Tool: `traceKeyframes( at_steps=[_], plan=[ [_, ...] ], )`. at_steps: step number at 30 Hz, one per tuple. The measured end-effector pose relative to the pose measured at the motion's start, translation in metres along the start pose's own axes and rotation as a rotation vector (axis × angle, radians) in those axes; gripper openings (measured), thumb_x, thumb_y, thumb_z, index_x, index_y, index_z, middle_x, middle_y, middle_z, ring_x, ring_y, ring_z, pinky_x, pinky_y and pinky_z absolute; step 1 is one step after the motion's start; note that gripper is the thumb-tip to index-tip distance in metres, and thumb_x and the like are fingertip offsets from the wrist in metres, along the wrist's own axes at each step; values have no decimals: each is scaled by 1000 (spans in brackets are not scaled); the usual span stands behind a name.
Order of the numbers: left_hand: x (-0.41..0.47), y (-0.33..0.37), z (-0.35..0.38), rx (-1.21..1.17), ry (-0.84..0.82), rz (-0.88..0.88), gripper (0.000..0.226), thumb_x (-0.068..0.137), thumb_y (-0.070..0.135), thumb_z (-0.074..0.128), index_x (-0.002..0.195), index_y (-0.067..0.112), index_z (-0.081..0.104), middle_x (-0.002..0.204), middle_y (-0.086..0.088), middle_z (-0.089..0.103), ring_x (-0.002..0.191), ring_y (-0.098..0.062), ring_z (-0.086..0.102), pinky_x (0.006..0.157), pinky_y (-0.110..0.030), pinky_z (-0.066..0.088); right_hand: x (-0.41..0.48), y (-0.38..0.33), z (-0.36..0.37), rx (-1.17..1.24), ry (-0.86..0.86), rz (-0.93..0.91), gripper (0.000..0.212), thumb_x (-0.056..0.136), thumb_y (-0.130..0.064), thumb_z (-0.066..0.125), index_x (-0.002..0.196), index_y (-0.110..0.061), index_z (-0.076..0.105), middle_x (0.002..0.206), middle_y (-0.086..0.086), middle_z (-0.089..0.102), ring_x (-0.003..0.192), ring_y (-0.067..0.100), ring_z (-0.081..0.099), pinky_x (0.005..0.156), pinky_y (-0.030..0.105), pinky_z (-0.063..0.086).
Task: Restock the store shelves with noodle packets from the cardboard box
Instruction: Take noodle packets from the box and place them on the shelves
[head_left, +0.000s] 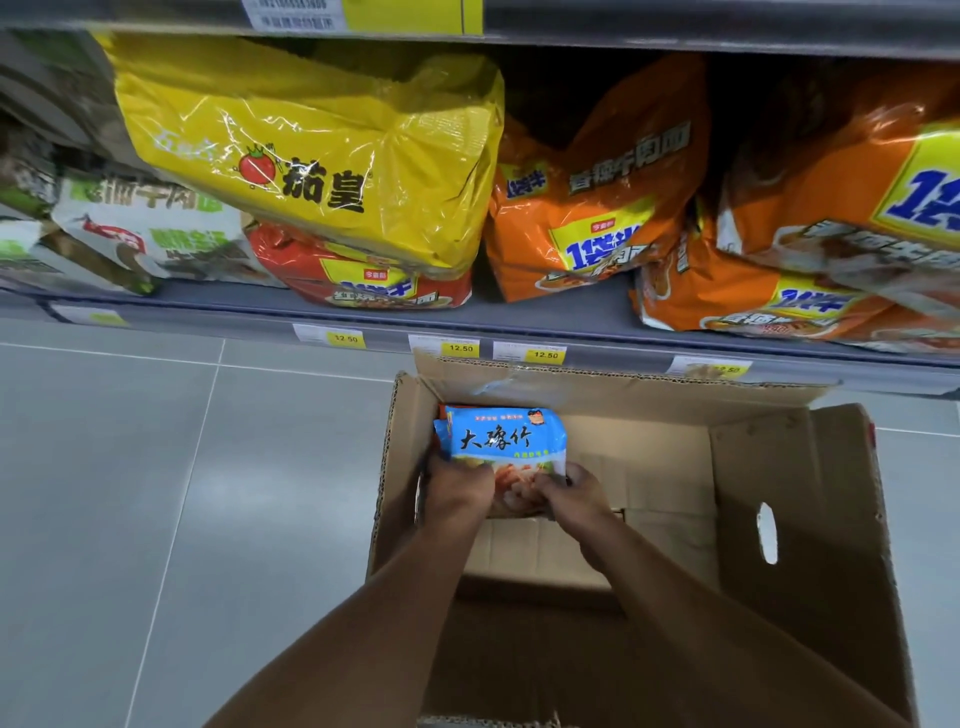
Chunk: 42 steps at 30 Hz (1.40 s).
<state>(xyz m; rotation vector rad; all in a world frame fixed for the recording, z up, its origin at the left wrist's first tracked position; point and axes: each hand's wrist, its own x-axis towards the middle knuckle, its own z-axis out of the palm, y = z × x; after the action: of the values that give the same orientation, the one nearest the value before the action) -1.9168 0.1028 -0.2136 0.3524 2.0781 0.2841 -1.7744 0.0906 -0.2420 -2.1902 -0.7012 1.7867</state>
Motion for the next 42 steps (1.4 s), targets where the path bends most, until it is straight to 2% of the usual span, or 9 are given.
traceKeyframes(
  at_steps=[5, 9, 12, 21, 25, 28, 32, 37, 42],
  plan=[
    [-11, -5, -4, -124, -54, -16, 55, 62, 31, 79, 113, 17, 65, 109, -5, 74, 95, -27, 72, 89, -42, 59, -17, -7, -7, 38, 9, -9, 20, 96, -15, 59, 115, -15, 66, 101, 3, 72, 90, 16, 69, 65, 23, 52],
    [-38, 2, -25, -224, -227, -5, 46, 74, 16, 80, 116, 20, 64, 98, -4, 77, 86, -22, 75, 72, -29, 60, -40, -16, -20, 95, 10, 31, 19, 95, -13, 61, 112, -13, 69, 88, 0, 70, 75, 11, 64, 58, 22, 43],
    [-67, 13, -43, -228, -315, -21, 49, 67, 23, 81, 114, 20, 66, 94, -2, 79, 85, -22, 77, 81, -38, 63, -70, -29, -36, 143, 4, 71, 11, 94, -8, 61, 101, -16, 66, 79, -2, 67, 68, 11, 61, 58, 25, 44],
    [-197, 84, -134, -321, -466, 114, 67, 60, 28, 80, 121, 37, 55, 111, -1, 74, 85, -29, 77, 63, -45, 62, -195, -119, -71, 236, 32, 52, 29, 87, -7, 70, 116, -9, 65, 101, 11, 72, 92, 28, 70, 82, 40, 57],
    [-262, 130, -201, -315, -576, 149, 62, 67, 17, 82, 125, 17, 61, 115, -16, 74, 97, -37, 74, 75, -52, 61, -273, -180, -96, 252, -23, 25, 30, 81, -9, 77, 108, -15, 67, 101, 8, 73, 91, 24, 68, 71, 32, 54],
    [-311, 154, -255, -312, -596, 165, 45, 81, 12, 79, 123, 13, 63, 116, -17, 74, 106, -35, 72, 82, -50, 61, -341, -224, -113, 159, -102, -87, 36, 74, -15, 83, 108, -22, 72, 104, 3, 77, 102, 27, 69, 85, 36, 54],
    [-392, 178, -331, -335, -650, 246, 57, 77, 16, 85, 128, 12, 62, 127, -18, 68, 120, -40, 64, 94, -59, 55, -445, -280, -134, 170, -165, -242, 27, 84, -11, 77, 110, -16, 72, 106, 4, 77, 95, 19, 73, 65, 22, 55],
    [-499, 206, -428, -404, -678, 424, 33, 91, -3, 63, 120, 13, 64, 104, -5, 78, 87, -20, 76, 78, -43, 63, -581, -337, -158, 97, -107, -539, 15, 94, -19, 68, 106, -14, 75, 96, 3, 78, 85, 13, 72, 65, 17, 49],
    [-595, 239, -501, -373, -602, 598, 31, 90, -1, 66, 115, 15, 63, 95, 1, 79, 92, -19, 72, 76, -42, 60, -697, -382, -177, 104, -116, -732, 15, 98, -13, 62, 108, -16, 72, 106, -2, 77, 97, 10, 73, 78, 19, 55]
  ],
)
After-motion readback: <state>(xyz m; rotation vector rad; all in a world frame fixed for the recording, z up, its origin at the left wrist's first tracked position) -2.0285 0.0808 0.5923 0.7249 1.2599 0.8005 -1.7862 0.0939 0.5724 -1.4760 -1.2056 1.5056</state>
